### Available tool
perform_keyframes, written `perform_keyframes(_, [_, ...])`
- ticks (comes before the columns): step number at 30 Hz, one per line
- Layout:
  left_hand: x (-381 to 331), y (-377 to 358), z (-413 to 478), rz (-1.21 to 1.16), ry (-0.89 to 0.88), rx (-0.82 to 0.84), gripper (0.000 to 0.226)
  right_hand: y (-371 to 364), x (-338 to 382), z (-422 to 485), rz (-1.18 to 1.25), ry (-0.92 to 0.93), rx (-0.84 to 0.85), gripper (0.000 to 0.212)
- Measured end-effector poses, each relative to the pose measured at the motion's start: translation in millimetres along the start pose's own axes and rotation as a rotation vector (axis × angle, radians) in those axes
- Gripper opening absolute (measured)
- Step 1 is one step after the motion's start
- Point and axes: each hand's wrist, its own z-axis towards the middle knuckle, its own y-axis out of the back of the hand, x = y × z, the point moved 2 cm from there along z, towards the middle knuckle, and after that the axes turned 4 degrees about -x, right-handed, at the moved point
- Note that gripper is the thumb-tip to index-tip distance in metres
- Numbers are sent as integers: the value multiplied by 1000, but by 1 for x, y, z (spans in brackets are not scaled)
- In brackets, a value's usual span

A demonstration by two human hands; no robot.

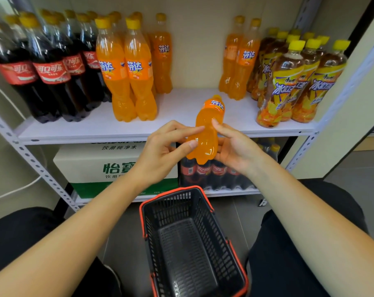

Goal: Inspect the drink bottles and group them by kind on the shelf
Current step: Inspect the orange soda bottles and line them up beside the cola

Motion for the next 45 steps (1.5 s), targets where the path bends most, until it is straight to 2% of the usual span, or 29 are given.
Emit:
perform_keyframes(9, [-5,-3,-2,-92,66,-28,32,-4,1,-1,27,-16,9,55])
perform_keyframes(14, [-7,-4,-7,-56,-6,35,62,-6,3,-3,53,-24,-2,56])
perform_keyframes(16, [-7,-4,-7,-54,-18,26,66,-7,3,-3,64,-31,-4,57])
perform_keyframes(25, [-4,3,-5,-35,-53,72,51,-8,9,-4,-1,62,26,59])
perform_keyframes(29, [3,6,-4,-115,30,61,41,-11,12,-3,-80,159,-8,63])
perform_keyframes(32, [9,13,1,-133,93,-37,26,-19,19,2,-199,248,0,62])
perform_keyframes(36, [23,23,8,-163,202,-135,19,-33,27,12,-257,328,-7,63])
perform_keyframes(39, [38,35,15,-15,216,-307,18,-40,33,28,-364,391,-64,60])
perform_keyframes(42, [57,53,26,139,281,-582,39,-47,47,51,-453,456,-97,59])
perform_keyframes(45, [77,66,41,295,378,-717,84,-56,59,81,-512,511,-122,58])
